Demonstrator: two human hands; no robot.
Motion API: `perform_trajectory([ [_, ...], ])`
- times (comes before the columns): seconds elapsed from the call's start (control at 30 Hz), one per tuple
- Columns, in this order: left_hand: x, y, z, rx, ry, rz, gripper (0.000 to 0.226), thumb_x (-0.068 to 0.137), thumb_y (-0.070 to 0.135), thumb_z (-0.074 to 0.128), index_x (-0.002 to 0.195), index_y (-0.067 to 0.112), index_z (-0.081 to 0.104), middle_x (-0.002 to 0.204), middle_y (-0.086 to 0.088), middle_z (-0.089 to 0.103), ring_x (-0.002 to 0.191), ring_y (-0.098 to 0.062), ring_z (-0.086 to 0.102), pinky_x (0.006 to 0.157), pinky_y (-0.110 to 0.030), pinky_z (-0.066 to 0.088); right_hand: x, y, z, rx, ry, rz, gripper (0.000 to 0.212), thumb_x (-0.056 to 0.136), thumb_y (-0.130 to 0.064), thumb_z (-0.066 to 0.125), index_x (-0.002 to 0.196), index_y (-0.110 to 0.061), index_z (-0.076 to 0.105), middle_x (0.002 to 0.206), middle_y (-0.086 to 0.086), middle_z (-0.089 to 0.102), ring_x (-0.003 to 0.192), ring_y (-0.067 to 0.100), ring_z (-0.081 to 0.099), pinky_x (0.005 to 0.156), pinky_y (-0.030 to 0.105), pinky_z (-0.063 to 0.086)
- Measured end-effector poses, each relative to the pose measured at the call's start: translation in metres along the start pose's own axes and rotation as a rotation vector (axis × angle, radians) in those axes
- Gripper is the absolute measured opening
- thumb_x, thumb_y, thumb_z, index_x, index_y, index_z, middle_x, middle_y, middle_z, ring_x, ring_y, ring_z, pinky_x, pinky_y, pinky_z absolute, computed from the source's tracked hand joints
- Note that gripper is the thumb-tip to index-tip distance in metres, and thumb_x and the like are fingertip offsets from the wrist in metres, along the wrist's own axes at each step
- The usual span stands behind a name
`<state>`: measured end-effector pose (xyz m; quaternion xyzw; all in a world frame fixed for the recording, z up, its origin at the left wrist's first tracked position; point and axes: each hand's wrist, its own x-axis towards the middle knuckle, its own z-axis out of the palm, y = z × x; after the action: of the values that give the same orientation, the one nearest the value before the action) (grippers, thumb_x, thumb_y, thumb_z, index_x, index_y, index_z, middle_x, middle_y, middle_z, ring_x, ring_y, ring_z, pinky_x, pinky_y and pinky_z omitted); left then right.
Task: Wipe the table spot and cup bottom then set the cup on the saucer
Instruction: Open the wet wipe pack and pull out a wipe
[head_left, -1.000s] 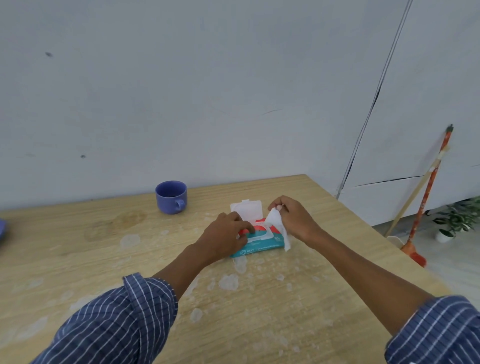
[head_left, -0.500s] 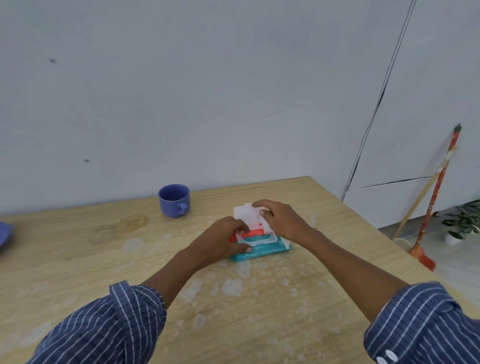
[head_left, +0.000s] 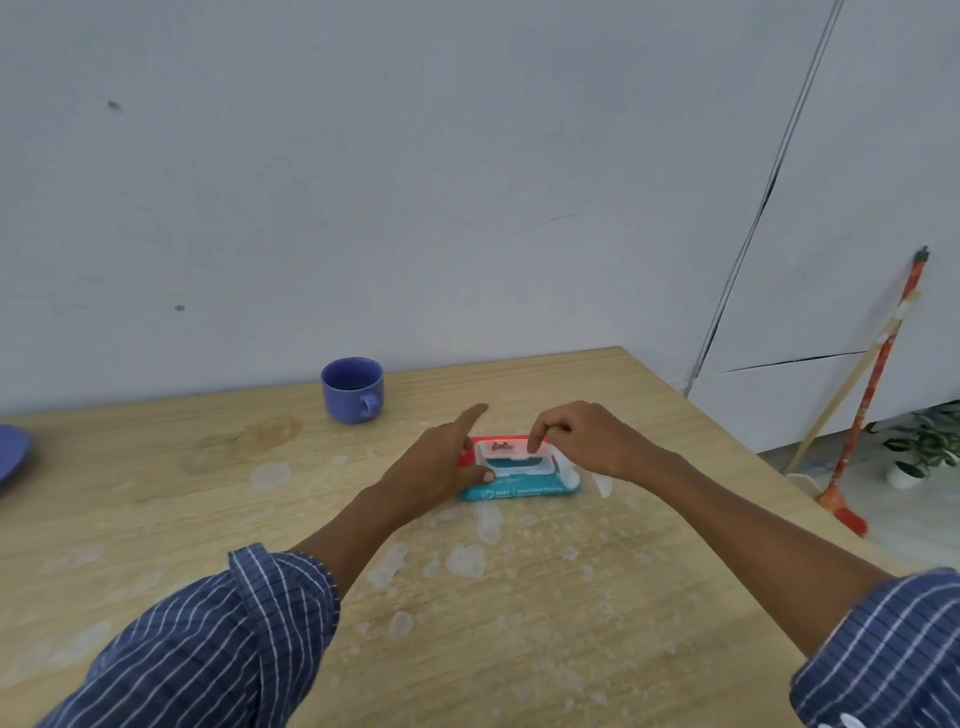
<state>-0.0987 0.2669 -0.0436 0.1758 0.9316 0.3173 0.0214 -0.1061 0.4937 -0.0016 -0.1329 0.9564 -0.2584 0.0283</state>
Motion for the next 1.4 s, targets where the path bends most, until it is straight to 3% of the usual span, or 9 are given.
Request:
perform_trajectory([
  [0.13, -0.003, 0.002, 0.003, 0.158, 0.016, 0.141, 0.038, 0.091, 0.034, 0.063, 0.129, 0.039, 0.058, 0.127, 0.002, 0.055, 0.103, -0.01, 0.052, 0.084, -0.02, 0.049, -0.016, 0.004, -0.005, -0.089, -0.161, 0.018, 0.035, 0.089, -0.025, 0.046, 0.095, -0.04, 0.077, 0.092, -0.024, 0.062, 0.04, -0.003, 0.048, 0.043, 0.013, 0.032],
  [0.3, -0.006, 0.003, 0.009, 0.217, 0.004, 0.191, 0.034, 0.09, 0.042, 0.061, 0.124, 0.038, 0.062, 0.129, 0.005, 0.058, 0.109, -0.01, 0.053, 0.082, -0.017, 0.048, -0.02, 0.006, -0.008, -0.079, -0.097, -0.001, 0.033, 0.093, -0.026, 0.049, 0.108, -0.044, 0.073, 0.096, -0.021, 0.064, 0.048, 0.004, 0.048, 0.049, 0.021, 0.042],
  [0.43, -0.008, 0.001, 0.008, 0.274, -0.033, 0.211, 0.044, 0.085, 0.045, 0.067, 0.128, 0.037, 0.061, 0.132, 0.006, 0.056, 0.116, -0.012, 0.051, 0.09, -0.024, 0.046, -0.023, 0.005, 0.004, -0.2, -0.154, -0.04, 0.026, 0.093, -0.043, 0.059, 0.116, -0.046, 0.069, 0.118, -0.012, 0.07, 0.099, 0.01, 0.065, 0.084, 0.037, 0.055],
  [0.57, -0.001, 0.006, 0.011, 0.28, 0.015, 0.212, 0.04, 0.087, 0.037, 0.067, 0.127, 0.032, 0.064, 0.132, 0.004, 0.057, 0.118, -0.014, 0.053, 0.092, -0.027, 0.047, -0.02, 0.009, 0.01, -0.315, -0.041, -0.063, 0.027, 0.092, -0.049, 0.059, 0.118, -0.047, 0.068, 0.106, -0.009, 0.058, 0.096, 0.017, 0.062, 0.068, 0.029, 0.042],
  [0.7, 0.014, 0.015, 0.014, 0.292, 0.055, 0.214, 0.035, 0.091, 0.032, 0.064, 0.126, 0.025, 0.066, 0.13, 0.0, 0.059, 0.118, -0.018, 0.054, 0.095, -0.031, 0.048, -0.01, 0.013, 0.013, -0.45, 0.021, -0.106, 0.029, 0.096, -0.045, 0.054, 0.122, -0.046, 0.066, 0.129, -0.012, 0.062, 0.109, 0.016, 0.061, 0.071, 0.029, 0.041],
  [0.87, 0.047, 0.027, 0.016, 0.355, 0.05, 0.208, 0.033, 0.095, 0.017, 0.054, 0.125, 0.016, 0.066, 0.124, -0.007, 0.062, 0.118, -0.024, 0.054, 0.092, -0.037, 0.049, 0.015, 0.02, 0.011, -0.552, 0.056, -0.023, 0.031, 0.098, -0.043, 0.048, 0.124, -0.051, 0.063, 0.131, -0.013, 0.064, 0.111, 0.02, 0.063, 0.077, 0.031, 0.045],
  [1.23, 0.079, 0.029, 0.014, 0.332, -0.036, 0.155, 0.04, 0.095, 0.01, 0.051, 0.134, 0.016, 0.059, 0.132, -0.009, 0.059, 0.12, -0.029, 0.055, 0.097, -0.042, 0.048, 0.041, 0.03, -0.007, -0.251, 0.09, 0.129, 0.027, 0.095, -0.036, 0.054, 0.115, -0.038, 0.072, 0.123, -0.007, 0.069, 0.107, 0.019, 0.064, 0.085, 0.036, 0.054],
  [1.33, 0.065, 0.027, 0.005, 0.158, 0.041, 0.15, 0.043, 0.094, 0.01, 0.052, 0.136, 0.018, 0.058, 0.135, -0.007, 0.058, 0.122, -0.024, 0.054, 0.099, -0.033, 0.045, 0.037, 0.014, -0.008, 0.036, 0.249, 0.11, 0.021, 0.095, -0.03, 0.055, 0.103, -0.027, 0.074, 0.104, -0.005, 0.074, 0.091, 0.014, 0.067, 0.075, 0.033, 0.054],
  [1.4, 0.052, 0.032, -0.002, -0.08, 0.176, 0.094, 0.032, 0.095, 0.014, 0.052, 0.123, 0.017, 0.066, 0.123, -0.005, 0.066, 0.111, -0.021, 0.059, 0.089, -0.025, 0.046, 0.034, -0.004, -0.007, 0.281, 0.306, 0.109, 0.02, 0.095, -0.024, 0.055, 0.099, -0.02, 0.074, 0.098, -0.003, 0.075, 0.089, 0.015, 0.069, 0.074, 0.031, 0.052],
])
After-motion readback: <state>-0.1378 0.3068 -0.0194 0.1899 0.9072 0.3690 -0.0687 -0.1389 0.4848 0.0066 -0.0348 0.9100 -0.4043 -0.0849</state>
